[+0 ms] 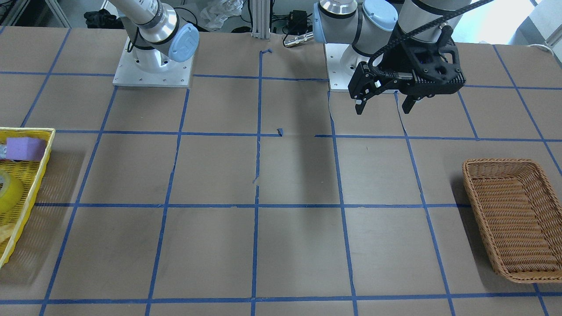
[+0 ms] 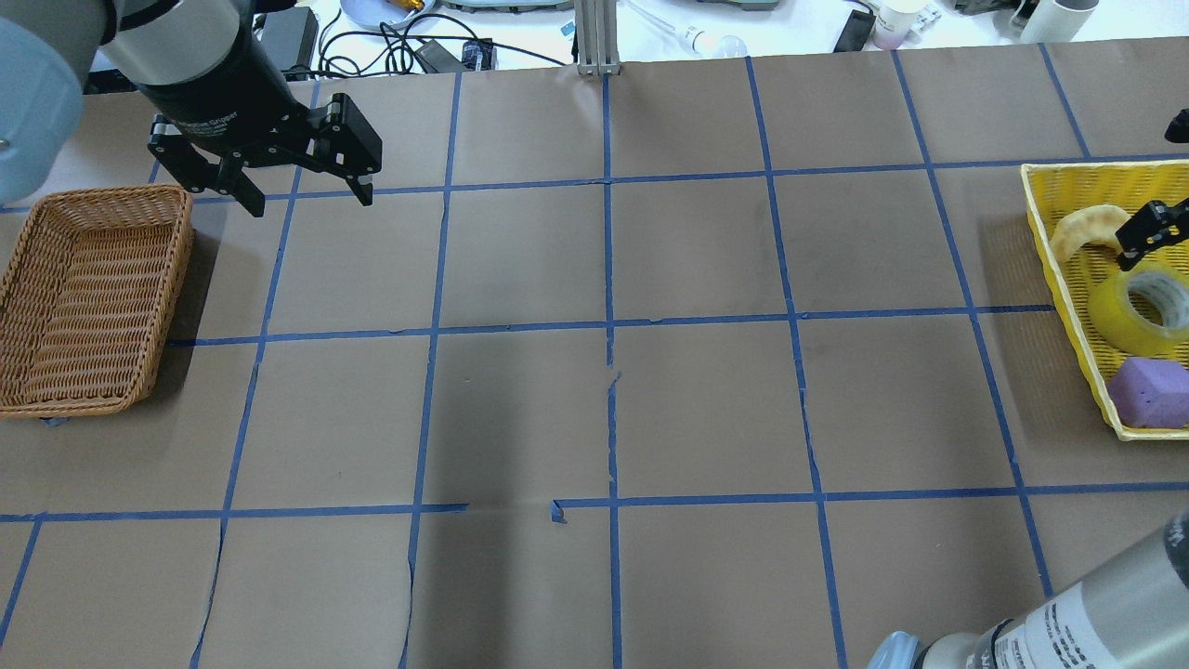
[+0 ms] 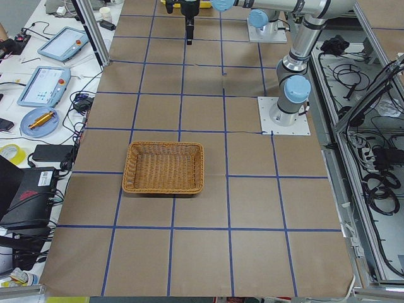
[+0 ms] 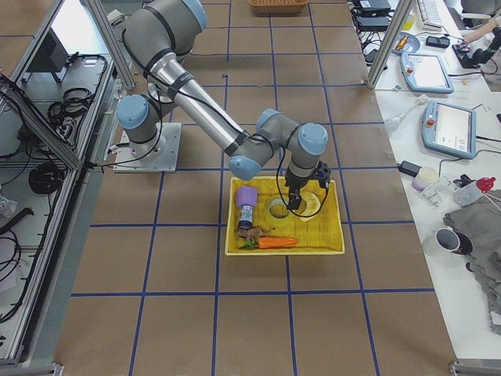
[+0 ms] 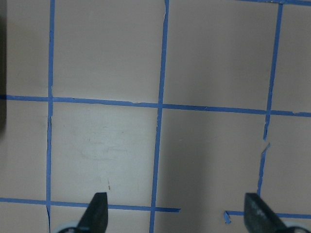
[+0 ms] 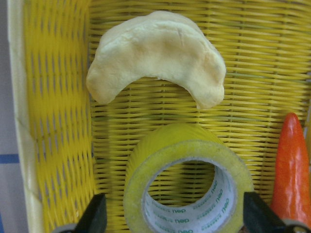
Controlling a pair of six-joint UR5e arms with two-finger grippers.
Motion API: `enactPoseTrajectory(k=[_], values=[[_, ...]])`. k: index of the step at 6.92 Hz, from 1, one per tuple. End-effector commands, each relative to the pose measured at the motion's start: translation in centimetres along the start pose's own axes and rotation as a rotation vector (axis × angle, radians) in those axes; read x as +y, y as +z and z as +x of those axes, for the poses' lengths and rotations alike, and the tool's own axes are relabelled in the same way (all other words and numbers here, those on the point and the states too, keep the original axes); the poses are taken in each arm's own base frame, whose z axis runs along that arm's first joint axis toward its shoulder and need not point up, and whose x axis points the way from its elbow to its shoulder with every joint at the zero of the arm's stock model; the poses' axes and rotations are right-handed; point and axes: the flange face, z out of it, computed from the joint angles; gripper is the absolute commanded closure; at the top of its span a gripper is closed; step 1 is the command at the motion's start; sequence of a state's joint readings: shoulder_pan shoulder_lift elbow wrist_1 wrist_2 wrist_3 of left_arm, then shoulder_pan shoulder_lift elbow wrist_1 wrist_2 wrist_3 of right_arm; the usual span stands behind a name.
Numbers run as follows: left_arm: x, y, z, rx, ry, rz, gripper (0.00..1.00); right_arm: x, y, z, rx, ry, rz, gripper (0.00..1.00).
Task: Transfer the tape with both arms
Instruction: 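Reach the right gripper down into the yellow basket over the yellow tape roll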
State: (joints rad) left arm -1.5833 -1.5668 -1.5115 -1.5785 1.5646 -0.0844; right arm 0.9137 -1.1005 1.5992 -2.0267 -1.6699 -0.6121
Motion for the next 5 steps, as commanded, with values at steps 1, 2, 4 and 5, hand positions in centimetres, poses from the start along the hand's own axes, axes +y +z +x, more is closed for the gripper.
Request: enactPoseTrajectory(k=[1,2,4,5], values=[[0.1,0.0,0.1,0.002,0.001,-0.001,0.0,0.4,2.9,-0.4,-0.028,0.166,-0.037,0.0],[0.1,0.0,0.1,0.0,0.001,0.0,0.0,0.3,3.4,-0.7,-0.049,0.169,-0.024,0.0],[0.1,0.1,0.2,0.0,0.004,-0.004,0.0,0.8,4.8,-1.2,-0.048,0.157,-0.022,0.27],[0.1,0.1,0.2,0.0,0.004,-0.004,0.0,0.9,4.6,-1.1,-0.034,0.142,-0.025,0.8]])
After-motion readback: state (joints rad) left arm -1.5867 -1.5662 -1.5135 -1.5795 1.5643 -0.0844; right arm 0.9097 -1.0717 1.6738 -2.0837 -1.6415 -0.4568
